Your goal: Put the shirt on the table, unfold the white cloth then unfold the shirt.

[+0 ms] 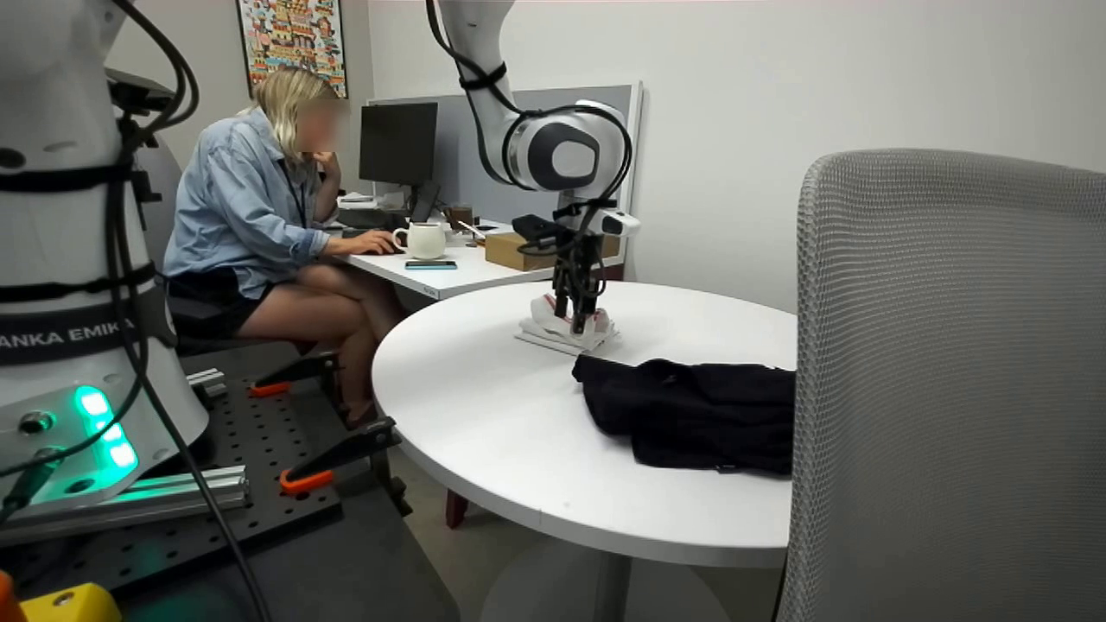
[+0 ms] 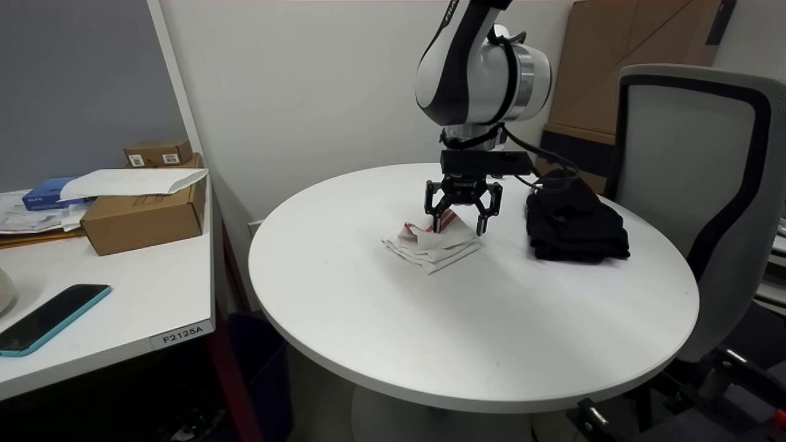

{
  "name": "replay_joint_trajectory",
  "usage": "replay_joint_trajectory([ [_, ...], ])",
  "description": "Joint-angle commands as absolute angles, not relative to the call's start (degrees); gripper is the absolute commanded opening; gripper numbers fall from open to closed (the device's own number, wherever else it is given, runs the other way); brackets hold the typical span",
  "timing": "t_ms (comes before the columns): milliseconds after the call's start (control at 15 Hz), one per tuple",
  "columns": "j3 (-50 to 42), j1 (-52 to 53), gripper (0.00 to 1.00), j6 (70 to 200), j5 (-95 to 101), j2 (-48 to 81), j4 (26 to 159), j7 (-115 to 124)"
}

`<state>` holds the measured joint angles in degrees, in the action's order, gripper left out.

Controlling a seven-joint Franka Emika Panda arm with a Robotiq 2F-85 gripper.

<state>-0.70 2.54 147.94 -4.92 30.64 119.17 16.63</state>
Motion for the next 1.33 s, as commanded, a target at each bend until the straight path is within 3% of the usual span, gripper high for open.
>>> replay_joint_trajectory([
  [0,0.49,1.42,0.7,148.23,-7.07,31.85,117.55,13.69],
  [267,0.81,1.3,0.43,148.38,-7.11,32.28,117.17,13.26],
  [467,0.91,1.35,0.38,148.34,-7.03,32.5,117.04,13.22],
  [600,0.92,1.41,0.26,148.45,-6.94,32.43,117.14,13.18],
  [667,0.94,1.38,0.1,148.46,-6.95,32.4,117.15,13.11],
  [733,0.97,1.33,0.04,148.48,-6.98,32.34,117.19,13.02],
  [867,1.01,1.18,0.0,148.15,-6.97,32.29,117.29,12.58],
  [1267,1.92,0.14,0.0,148.08,-7.72,30.51,118.21,10.26],
])
